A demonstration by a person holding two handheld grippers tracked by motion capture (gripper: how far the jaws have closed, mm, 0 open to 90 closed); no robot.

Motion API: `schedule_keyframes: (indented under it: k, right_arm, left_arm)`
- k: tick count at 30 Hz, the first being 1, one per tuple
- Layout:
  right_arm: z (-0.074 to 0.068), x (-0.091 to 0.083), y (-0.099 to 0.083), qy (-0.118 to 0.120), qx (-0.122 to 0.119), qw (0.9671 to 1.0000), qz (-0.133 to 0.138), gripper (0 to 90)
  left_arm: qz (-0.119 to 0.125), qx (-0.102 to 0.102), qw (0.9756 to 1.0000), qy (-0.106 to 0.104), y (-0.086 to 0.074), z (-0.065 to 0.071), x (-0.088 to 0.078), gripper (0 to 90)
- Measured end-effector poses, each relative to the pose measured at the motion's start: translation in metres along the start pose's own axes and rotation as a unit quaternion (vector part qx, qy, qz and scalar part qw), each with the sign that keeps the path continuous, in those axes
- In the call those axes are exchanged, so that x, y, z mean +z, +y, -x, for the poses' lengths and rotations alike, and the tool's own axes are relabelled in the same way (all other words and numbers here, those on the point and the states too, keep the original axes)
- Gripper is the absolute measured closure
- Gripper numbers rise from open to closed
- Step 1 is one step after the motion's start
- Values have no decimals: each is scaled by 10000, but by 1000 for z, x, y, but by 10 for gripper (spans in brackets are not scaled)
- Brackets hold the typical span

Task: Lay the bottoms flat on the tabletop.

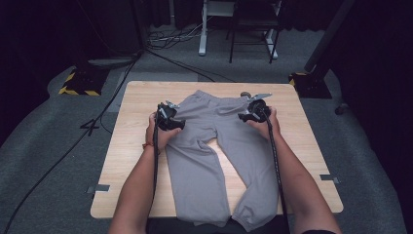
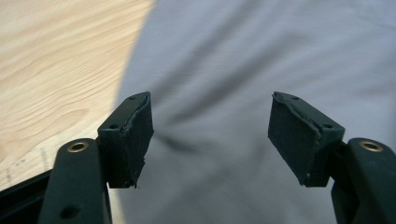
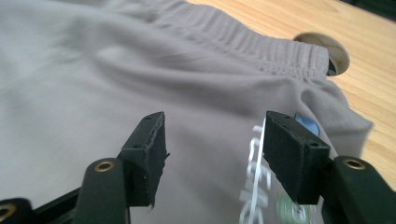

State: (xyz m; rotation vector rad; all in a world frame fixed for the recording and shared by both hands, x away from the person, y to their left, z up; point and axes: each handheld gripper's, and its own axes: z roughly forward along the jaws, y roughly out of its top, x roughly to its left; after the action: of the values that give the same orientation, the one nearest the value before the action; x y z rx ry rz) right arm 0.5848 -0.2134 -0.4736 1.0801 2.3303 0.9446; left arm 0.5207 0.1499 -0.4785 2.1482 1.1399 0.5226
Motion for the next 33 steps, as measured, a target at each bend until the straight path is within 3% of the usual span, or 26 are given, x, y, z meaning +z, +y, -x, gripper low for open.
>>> schedule_keyframes:
  k: [3, 6, 10, 11, 13, 14, 15, 17, 19, 20, 22, 23, 25, 27, 29, 33]
  right_arm:
    - [-8, -27, -8, 200, -268, 9994, -61, 347]
    - [-22, -60, -22, 535, -459, 9975, 8, 342]
    - [-55, -102, -55, 895, -842, 9924, -48, 339]
    - [-63, -109, -62, 982, -897, 9911, -85, 339]
    - [-84, -123, -85, 1219, -1036, 9870, -141, 337]
    - [-95, -128, -95, 1223, -1289, 9837, -281, 330]
    - [-104, -133, -104, 1194, -1424, 9820, -334, 333]
    - [-120, -143, -122, 1450, -1438, 9783, -346, 336]
    - [-134, -148, -136, 1512, -1535, 9757, -386, 335]
    - [-138, -150, -140, 1554, -1617, 9737, -407, 335]
    - [-146, -155, -147, 1502, -1704, 9730, -407, 335]
    - [-148, -156, -149, 1493, -1697, 9732, -416, 334]
    - [-150, -156, -156, 1622, -1524, 9742, -380, 338]
    - [-154, -159, -160, 1737, -1525, 9723, -352, 336]
    - [-162, -164, -165, 1941, -1628, 9668, -332, 318]
    - [-180, -176, -174, 2267, -1974, 9530, -376, 299]
  left_arm:
    - [38, 459, 9986, -261, -11, 21, -20, 297]
    - [69, 699, 9956, -617, -25, 44, -41, 284]
    - [-6, 1102, 9890, -989, -52, 83, -65, 274]
    - [-70, 1343, 9860, -982, -61, 98, -71, 273]
    - [-142, 1549, 9812, -1144, -72, 115, -80, 270]
    - [-221, 1661, 9788, -1178, -78, 124, -83, 270]
    - [-233, 1729, 9771, -1221, -84, 132, -86, 268]
    - [-333, 1748, 9747, -1354, -94, 145, -92, 262]
    - [-366, 1861, 9707, -1472, -104, 160, -96, 259]
    - [-326, 1836, 9701, -1555, -107, 166, -98, 262]
    - [-331, 1852, 9701, -1532, -110, 173, -102, 263]
    - [-309, 1892, 9689, -1563, -111, 175, -103, 264]
    - [-338, 1720, 9702, -1675, -116, 174, -105, 271]
    - [-432, 1621, 9680, -1864, -121, 171, -109, 271]
    - [-537, 1715, 9652, -1898, -126, 169, -117, 272]
    - [-813, 1818, 9630, -1818, -137, 165, -134, 272]
